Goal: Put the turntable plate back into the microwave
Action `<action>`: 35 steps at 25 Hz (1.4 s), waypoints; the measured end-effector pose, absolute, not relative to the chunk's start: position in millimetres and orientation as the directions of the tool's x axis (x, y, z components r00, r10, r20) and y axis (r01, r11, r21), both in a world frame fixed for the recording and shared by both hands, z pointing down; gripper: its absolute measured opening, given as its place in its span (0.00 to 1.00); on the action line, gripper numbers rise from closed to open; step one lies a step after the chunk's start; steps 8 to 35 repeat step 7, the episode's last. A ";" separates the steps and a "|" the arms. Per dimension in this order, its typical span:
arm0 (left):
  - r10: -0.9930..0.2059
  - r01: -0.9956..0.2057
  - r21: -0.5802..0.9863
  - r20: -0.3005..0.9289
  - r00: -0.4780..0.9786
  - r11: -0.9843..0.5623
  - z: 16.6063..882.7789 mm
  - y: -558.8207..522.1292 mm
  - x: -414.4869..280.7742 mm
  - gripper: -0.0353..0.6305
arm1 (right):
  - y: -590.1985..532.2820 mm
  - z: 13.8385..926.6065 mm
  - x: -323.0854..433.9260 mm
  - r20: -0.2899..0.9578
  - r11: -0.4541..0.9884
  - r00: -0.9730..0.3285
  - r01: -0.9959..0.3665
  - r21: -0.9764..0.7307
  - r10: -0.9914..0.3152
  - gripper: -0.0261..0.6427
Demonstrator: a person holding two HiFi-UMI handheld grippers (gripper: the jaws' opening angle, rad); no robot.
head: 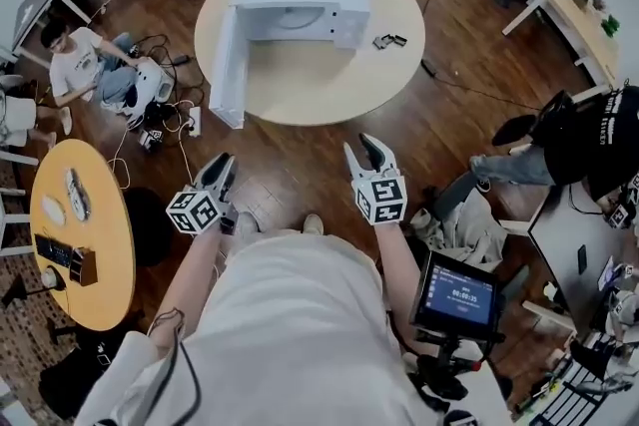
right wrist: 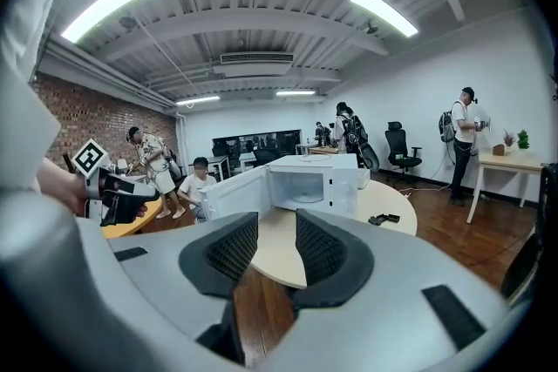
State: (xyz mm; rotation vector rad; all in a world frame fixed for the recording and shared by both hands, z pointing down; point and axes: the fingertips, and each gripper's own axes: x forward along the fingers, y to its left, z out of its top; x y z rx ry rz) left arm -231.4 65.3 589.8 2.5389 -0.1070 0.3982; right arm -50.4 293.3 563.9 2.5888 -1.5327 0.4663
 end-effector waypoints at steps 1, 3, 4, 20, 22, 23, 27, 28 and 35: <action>0.012 -0.156 0.521 0.305 0.952 -0.839 591.1 66.4 -231.2 0.18 | 293.5 563.0 -52.2 0.307 -0.488 0.446 -0.870 -0.071 -0.841 0.25; 0.018 -0.151 0.520 0.306 0.952 -0.841 592.3 67.9 -229.4 0.18 | 293.1 559.9 -53.9 0.301 -0.485 0.445 -0.872 -0.071 -0.844 0.25; 0.020 -0.150 0.520 0.307 0.951 -0.841 592.8 68.7 -228.0 0.18 | 292.9 558.4 -54.0 0.298 -0.484 0.445 -0.872 -0.072 -0.845 0.25; 0.027 -0.147 0.521 0.311 0.950 -0.841 595.0 71.8 -222.9 0.18 | 292.9 554.9 -52.6 0.292 -0.483 0.444 -0.873 -0.073 -0.847 0.25; 0.027 -0.147 0.521 0.311 0.950 -0.841 595.0 71.8 -222.9 0.18 | 292.9 554.9 -52.6 0.292 -0.483 0.444 -0.873 -0.073 -0.847 0.25; 0.027 -0.147 0.521 0.311 0.950 -0.841 595.0 71.8 -222.9 0.18 | 292.9 554.9 -52.6 0.292 -0.483 0.444 -0.873 -0.073 -0.847 0.25; 0.027 -0.147 0.521 0.311 0.950 -0.841 595.0 71.8 -222.9 0.18 | 292.9 554.9 -52.6 0.292 -0.483 0.444 -0.873 -0.073 -0.847 0.25; 0.027 -0.147 0.521 0.311 0.950 -0.841 595.0 71.8 -222.9 0.18 | 292.9 554.9 -52.6 0.292 -0.483 0.444 -0.873 -0.073 -0.847 0.25; 0.027 -0.147 0.521 0.311 0.950 -0.841 595.0 71.8 -222.9 0.18 | 292.9 554.9 -52.6 0.292 -0.483 0.444 -0.873 -0.073 -0.847 0.25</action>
